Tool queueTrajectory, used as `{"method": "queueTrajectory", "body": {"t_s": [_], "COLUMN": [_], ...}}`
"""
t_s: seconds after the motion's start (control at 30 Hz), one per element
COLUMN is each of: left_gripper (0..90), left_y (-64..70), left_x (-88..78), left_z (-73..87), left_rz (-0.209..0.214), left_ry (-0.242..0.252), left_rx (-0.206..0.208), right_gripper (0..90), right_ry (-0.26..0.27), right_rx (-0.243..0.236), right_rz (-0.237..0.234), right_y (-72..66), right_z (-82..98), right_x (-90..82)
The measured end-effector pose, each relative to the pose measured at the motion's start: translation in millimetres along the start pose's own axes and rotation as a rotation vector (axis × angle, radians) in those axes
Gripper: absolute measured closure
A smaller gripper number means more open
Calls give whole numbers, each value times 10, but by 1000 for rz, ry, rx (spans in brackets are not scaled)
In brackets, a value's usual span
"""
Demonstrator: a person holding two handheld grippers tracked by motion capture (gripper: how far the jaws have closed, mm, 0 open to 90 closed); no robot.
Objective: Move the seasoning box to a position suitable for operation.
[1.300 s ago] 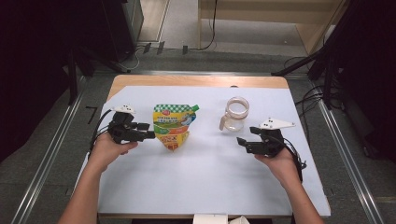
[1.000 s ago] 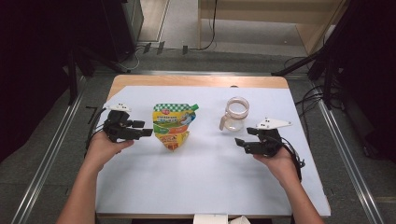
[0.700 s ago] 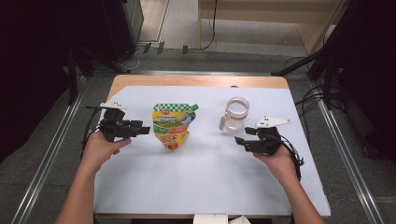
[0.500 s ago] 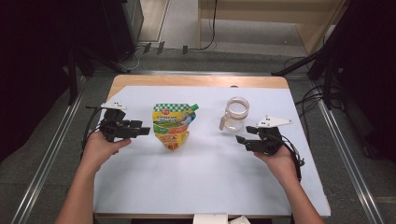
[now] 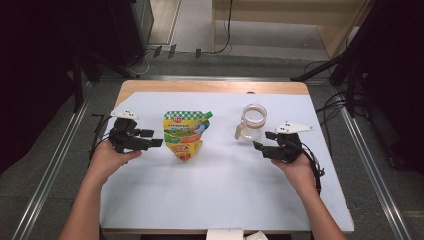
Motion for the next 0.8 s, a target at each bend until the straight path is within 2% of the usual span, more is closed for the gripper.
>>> {"method": "queueTrajectory", "body": {"t_s": [0.17,0.3,0.43,0.53,0.63,0.7,0.8], "left_gripper": [393,391,388,384,384,384,384], "left_y": [8,1,-14,-12,-9,-10,-9], "left_x": [1,-5,-9,-14,-35,-44,-80], "left_z": [-16,-22,-17,-15,-10,-11,-3], "left_rz": [-3,-8,-17,-19,-22,-24,-21], "left_ry": [-2,7,8,9,12,16,25], "left_rx": [4,14,16,17,6,6,0], "right_gripper": [406,373,320,317,289,261,234], "right_ry": [-8,-3,-10,-20,-8,17,5], "right_rx": [-6,-10,8,59,67,72,70], "right_rz": [17,39,64,68,81,93,95], "right_y": [16,66,152,216,276,312,322], "right_z": [15,11,34,77,77,50,29], "right_x": [49,88,122,178,228,270,342]}}
Point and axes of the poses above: each handheld gripper's, and its own axes: x roughly forward along the jaws, z roughly out of its underside, y roughly to its right, the point moved 9 cm from there along x, roughly forward along the jaws, and after that the axes turned 7 degrees about y, right-handed, at the moved point
